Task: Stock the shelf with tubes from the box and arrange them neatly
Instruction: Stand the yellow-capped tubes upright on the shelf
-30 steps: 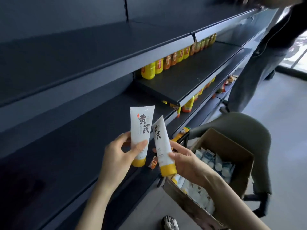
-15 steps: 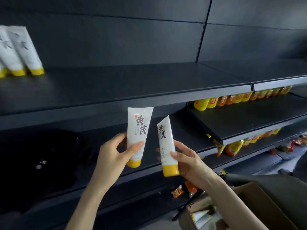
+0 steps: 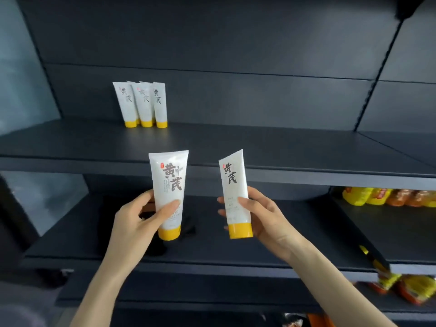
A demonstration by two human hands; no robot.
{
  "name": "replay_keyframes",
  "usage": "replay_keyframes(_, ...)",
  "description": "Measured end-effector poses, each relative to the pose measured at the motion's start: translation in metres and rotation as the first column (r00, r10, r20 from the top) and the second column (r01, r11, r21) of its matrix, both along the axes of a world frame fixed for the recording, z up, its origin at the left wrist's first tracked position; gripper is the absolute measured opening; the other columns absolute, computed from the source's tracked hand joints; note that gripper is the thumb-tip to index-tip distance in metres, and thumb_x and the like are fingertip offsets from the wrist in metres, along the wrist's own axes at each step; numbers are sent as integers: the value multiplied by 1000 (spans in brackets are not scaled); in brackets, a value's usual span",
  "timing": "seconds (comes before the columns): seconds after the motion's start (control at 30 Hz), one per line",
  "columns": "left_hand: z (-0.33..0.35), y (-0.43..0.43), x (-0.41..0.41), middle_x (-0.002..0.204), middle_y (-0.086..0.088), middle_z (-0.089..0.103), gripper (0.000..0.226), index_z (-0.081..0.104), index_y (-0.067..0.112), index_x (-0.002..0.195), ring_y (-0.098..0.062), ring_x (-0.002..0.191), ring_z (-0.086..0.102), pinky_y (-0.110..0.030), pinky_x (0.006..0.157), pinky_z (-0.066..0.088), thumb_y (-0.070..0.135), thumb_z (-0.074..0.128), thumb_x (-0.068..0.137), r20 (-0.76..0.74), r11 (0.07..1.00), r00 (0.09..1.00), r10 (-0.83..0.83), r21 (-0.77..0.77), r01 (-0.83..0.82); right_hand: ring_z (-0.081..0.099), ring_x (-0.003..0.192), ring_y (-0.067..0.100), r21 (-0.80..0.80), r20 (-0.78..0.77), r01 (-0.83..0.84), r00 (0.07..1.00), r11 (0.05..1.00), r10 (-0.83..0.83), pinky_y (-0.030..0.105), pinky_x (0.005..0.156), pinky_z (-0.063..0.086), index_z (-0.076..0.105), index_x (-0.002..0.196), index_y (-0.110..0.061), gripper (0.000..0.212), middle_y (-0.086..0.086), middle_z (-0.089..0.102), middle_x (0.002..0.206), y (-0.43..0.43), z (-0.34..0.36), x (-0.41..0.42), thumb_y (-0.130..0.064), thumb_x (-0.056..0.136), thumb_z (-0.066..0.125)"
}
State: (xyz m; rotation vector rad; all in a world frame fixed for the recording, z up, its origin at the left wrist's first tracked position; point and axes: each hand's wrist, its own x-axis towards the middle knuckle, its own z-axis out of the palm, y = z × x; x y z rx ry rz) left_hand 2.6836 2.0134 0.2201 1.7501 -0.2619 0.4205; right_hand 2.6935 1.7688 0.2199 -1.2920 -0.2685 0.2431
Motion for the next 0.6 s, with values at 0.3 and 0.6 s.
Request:
replay_keyframes(0.3, 32, 96, 41, 95, 21, 72, 30, 66, 36, 98, 4, 88, 66, -5, 65, 48, 36, 69, 69, 79, 1000, 997, 17, -24, -15, 65, 107, 18, -61, 191, 5, 982, 998, 6, 29, 79, 54, 54, 129, -16, 49, 0, 65, 123, 98, 42, 57, -22, 82, 64)
replay_keyframes(0.6, 55, 192, 90, 98, 20, 72, 31, 66, 33, 101, 2, 91, 66, -6, 66, 49, 34, 69, 70, 124, 1000, 992, -25, -3, 26, 63, 111, 24, -40, 288, 49, 957, 998, -36, 35, 91, 54, 55, 125, -14, 48, 8, 64, 125, 186, 65, 120, -16, 79, 66)
